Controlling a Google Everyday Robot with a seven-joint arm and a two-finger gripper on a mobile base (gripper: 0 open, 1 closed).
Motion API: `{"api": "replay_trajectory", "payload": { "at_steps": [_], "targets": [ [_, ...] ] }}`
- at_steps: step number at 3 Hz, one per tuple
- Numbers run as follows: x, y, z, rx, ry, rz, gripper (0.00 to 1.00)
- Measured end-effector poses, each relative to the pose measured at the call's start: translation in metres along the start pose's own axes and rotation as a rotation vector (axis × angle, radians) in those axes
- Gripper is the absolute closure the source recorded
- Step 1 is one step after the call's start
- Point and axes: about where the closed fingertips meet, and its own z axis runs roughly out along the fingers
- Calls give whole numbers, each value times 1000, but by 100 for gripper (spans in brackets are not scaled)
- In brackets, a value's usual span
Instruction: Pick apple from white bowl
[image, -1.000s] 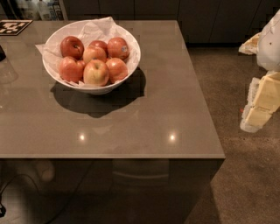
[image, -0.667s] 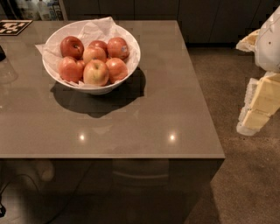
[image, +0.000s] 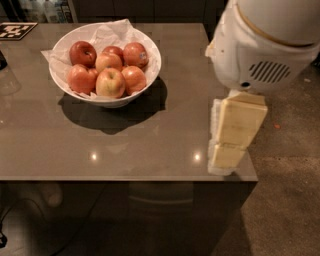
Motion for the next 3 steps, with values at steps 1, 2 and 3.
{"api": "replay_trajectory", "payload": {
  "at_steps": [1, 2, 3],
  "targets": [
    [-11, 3, -1, -1, -1, -20, 0],
    [-11, 3, -1, 0, -2, -20, 0],
    [-58, -23, -6, 38, -63, -71, 0]
  ]
}}
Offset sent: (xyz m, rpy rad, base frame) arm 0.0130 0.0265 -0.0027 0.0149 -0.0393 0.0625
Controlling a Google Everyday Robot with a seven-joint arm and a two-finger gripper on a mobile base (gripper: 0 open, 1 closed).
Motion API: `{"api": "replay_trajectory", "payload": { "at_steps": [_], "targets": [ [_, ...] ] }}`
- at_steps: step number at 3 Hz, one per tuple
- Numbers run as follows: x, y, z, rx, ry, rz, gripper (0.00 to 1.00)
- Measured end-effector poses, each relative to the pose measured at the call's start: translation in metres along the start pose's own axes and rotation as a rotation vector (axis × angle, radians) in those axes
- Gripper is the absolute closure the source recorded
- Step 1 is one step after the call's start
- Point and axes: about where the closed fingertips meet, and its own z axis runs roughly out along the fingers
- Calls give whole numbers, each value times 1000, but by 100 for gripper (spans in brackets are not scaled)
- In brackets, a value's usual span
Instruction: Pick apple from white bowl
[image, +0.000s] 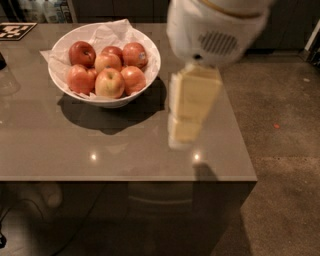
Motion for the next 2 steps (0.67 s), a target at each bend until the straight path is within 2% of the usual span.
{"api": "replay_trajectory", "payload": {
  "at_steps": [1, 2],
  "targets": [
    [-51, -35, 7, 10, -37, -78, 0],
    [-77, -62, 32, -14, -73, -119, 0]
  ]
}}
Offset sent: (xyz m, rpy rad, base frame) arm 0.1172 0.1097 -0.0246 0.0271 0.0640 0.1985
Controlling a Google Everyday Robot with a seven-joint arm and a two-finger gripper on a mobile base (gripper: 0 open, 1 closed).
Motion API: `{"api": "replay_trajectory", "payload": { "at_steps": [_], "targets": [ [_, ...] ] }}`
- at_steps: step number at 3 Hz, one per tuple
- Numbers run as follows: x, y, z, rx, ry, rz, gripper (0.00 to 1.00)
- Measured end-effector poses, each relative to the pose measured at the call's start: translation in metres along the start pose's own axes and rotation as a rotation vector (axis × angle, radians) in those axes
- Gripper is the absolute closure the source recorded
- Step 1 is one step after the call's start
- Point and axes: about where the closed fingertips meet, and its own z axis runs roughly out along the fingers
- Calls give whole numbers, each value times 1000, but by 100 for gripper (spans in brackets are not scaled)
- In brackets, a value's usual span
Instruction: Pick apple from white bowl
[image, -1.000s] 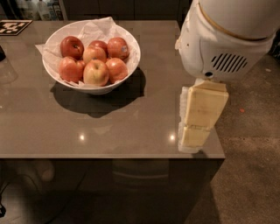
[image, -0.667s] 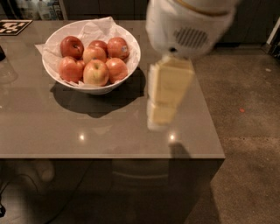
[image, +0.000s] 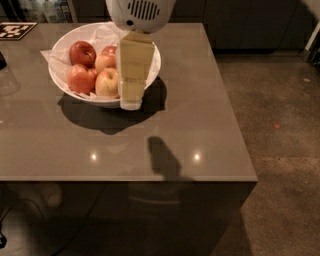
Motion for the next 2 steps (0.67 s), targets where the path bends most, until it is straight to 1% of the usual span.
{"api": "replay_trajectory", "payload": {
  "at_steps": [1, 2],
  "targets": [
    [-5, -2, -4, 16, -14, -4, 0],
    [-9, -16, 8, 19, -59, -12, 0]
  ]
}}
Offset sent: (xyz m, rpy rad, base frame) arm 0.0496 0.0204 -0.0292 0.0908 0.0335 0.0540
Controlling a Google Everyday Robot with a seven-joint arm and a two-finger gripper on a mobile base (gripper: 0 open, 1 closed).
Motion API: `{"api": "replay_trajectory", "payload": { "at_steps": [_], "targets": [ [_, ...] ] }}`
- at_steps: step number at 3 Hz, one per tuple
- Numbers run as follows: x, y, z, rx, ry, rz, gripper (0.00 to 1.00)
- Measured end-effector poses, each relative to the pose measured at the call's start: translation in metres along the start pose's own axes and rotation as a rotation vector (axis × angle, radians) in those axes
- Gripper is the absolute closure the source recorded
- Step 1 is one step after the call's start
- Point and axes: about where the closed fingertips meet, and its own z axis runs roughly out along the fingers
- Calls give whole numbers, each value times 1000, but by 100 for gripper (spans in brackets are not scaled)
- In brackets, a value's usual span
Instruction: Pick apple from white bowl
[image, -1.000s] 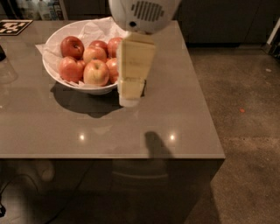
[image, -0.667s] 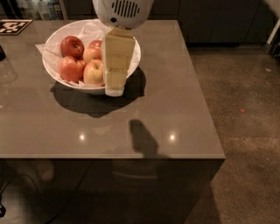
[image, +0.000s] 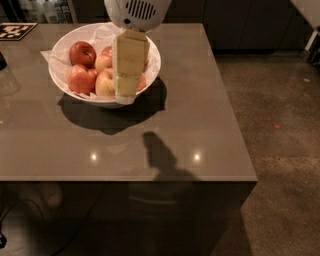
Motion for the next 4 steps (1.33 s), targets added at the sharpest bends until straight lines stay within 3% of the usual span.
{"api": "replay_trajectory", "payload": {
  "at_steps": [2, 3, 4],
  "targets": [
    [20, -32, 75, -102, 8, 52, 0],
    [15, -33, 76, -94, -9, 50, 0],
    [0, -39, 104, -134, -41, 53, 0]
  ]
}}
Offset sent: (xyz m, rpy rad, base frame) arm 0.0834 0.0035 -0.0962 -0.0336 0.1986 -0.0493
